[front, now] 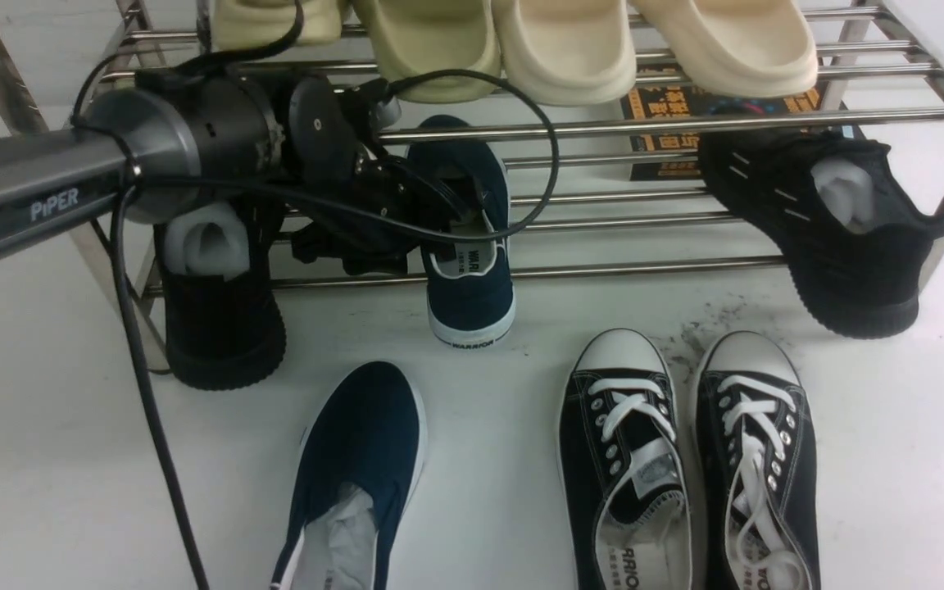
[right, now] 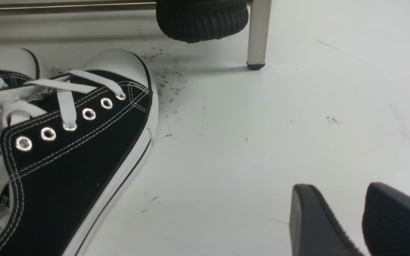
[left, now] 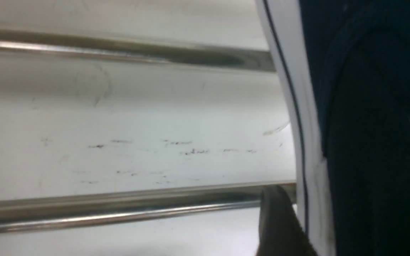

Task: Take the shoes off the shelf with your hand on the white table.
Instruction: 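Grasp the leftmost shoe on the bottom shelf of the shoe rack with the left gripper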

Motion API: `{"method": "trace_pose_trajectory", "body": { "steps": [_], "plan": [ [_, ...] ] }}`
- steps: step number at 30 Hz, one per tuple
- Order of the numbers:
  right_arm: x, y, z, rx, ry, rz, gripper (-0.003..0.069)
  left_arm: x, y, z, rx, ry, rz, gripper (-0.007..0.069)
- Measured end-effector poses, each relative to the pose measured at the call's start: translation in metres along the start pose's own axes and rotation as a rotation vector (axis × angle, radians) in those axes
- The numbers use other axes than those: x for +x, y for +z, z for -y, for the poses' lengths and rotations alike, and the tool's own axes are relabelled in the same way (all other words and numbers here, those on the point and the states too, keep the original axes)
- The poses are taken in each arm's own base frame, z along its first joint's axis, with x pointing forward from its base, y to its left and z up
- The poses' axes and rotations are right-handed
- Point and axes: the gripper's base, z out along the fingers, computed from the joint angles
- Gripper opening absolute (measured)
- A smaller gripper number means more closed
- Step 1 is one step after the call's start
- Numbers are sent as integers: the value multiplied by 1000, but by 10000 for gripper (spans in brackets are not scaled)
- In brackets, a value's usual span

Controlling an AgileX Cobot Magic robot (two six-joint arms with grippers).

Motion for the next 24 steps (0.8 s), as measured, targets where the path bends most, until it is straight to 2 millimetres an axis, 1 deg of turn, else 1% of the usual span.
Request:
{"method": "trace_pose_trajectory", "body": {
  "steps": [2,5,6,8,11,12,13,17,21,22,23,24],
  "plan": [
    [0,0,0,0,0,0,240,0,0,0,3,-6,-1,331],
    [0,0,0,0,0,0,240,0,1,1,11,-21,-5,236],
    [0,0,0,0,0,0,240,0,0,1,12,-22,-5,228],
    [0,0,0,0,0,0,240,0,1,2,18,-31,-12,139],
    [0,0,0,0,0,0,240,1,1,2,13,-27,-27,48],
    [0,0,0,0,0,0,240,1,0,2,13,-26,-29,37],
    [0,0,0,0,0,0,240,1,-5,2,13,-28,-39,27],
    [0,0,0,0,0,0,240,4,-20,4,10,-39,-85,23],
    [0,0,0,0,0,0,240,9,-56,9,8,-38,-158,23],
    [0,0,0,0,0,0,240,9,-63,10,9,-37,-166,23],
    [0,0,0,0,0,0,240,10,-64,10,9,-37,-172,23],
    [0,0,0,0,0,0,240,10,-75,12,14,-37,-183,23]
  ]
}}
